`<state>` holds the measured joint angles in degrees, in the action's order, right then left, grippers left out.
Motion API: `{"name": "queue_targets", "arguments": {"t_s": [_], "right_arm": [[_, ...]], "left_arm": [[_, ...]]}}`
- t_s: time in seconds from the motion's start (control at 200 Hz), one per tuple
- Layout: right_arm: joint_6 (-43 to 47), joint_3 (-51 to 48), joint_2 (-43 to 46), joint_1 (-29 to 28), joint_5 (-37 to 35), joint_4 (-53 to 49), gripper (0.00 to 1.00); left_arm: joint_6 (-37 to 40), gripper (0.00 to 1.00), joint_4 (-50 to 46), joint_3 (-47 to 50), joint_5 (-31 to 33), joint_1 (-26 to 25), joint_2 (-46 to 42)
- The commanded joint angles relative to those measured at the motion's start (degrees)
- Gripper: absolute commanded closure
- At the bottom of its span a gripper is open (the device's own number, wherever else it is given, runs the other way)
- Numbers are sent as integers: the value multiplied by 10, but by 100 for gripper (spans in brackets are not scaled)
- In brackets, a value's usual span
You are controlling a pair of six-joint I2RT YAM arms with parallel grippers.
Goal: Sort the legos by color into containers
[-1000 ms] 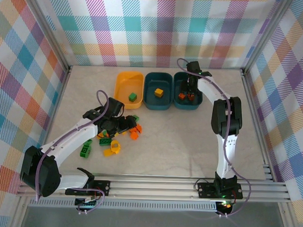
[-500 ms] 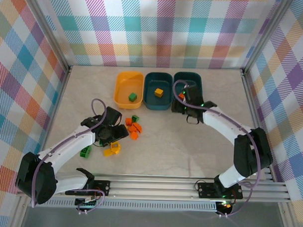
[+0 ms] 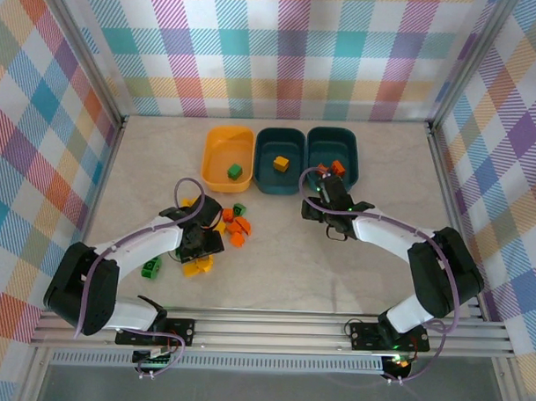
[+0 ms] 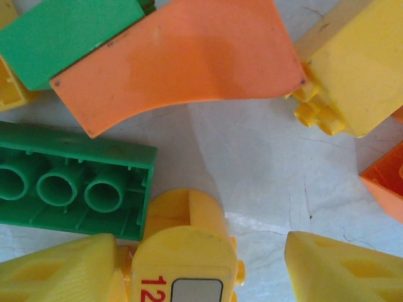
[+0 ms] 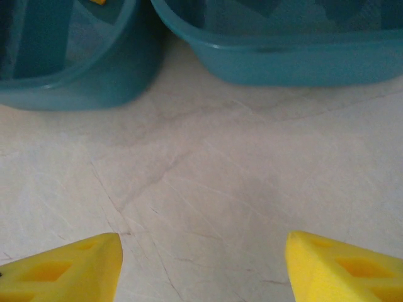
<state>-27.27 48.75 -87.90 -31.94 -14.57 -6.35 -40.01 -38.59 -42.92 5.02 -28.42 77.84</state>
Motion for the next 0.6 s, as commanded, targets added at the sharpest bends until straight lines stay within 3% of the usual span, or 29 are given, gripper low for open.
{"name": "queue_targets", "arguments": {"t_s": [0.0, 0.595], "right_arm": [[-15, -9, 17, 0, -13, 29, 32], [-18, -18, 22, 0, -33, 34, 33]], "left_arm": [[9, 30, 1, 8, 15, -6, 11], [13, 44, 51, 21, 1, -23, 57]]}}
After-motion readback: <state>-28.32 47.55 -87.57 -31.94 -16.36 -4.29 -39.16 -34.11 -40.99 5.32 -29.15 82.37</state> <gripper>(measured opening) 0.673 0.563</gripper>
